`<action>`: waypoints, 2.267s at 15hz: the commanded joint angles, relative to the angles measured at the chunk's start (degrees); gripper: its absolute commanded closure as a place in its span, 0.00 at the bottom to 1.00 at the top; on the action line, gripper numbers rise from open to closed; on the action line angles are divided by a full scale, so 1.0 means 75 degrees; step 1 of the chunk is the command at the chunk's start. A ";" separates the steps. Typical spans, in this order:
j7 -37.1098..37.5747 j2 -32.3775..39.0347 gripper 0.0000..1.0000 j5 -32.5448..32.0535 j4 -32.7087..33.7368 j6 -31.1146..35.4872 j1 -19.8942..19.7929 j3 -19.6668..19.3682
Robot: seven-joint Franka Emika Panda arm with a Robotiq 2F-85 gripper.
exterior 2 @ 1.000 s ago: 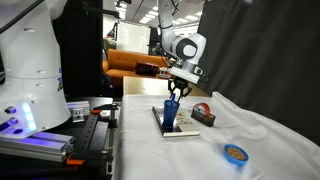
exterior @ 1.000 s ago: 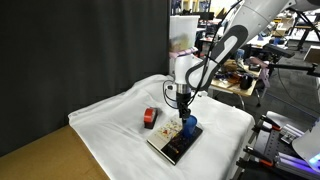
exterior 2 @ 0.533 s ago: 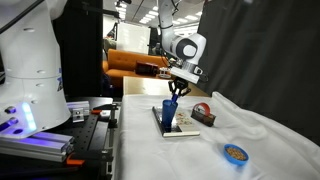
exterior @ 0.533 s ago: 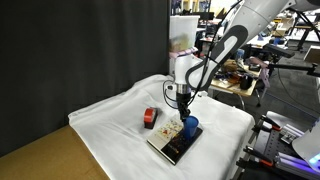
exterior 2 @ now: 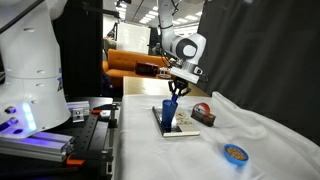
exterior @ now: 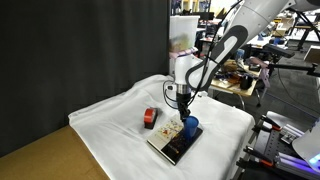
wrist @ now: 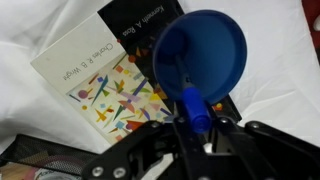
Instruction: Remove the marker from the blue cup.
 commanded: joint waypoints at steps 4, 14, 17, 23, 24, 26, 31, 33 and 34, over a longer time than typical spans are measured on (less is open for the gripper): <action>0.0217 0.0020 0.95 -0.0297 0.0149 -0.0074 -0.0039 -0.0105; 0.0128 0.0137 0.95 -0.0714 0.0544 -0.0067 -0.0041 -0.0215; 0.0137 0.0185 0.95 -0.0808 0.0632 -0.0073 -0.0036 -0.0249; 0.0178 0.0521 0.95 -0.0983 0.0953 -0.0063 -0.0068 -0.0450; 0.0178 0.0619 0.95 -0.1038 0.1060 -0.0081 -0.0071 -0.0517; 0.0166 0.0731 0.95 -0.1114 0.1231 -0.0111 -0.0080 -0.0590; 0.0184 0.0865 0.95 -0.1215 0.1418 -0.0112 -0.0072 -0.0593; 0.0160 0.0898 0.95 -0.1153 0.1470 -0.0132 -0.0106 -0.0545; 0.0171 0.0903 0.95 -0.1160 0.1475 -0.0112 -0.0093 -0.0538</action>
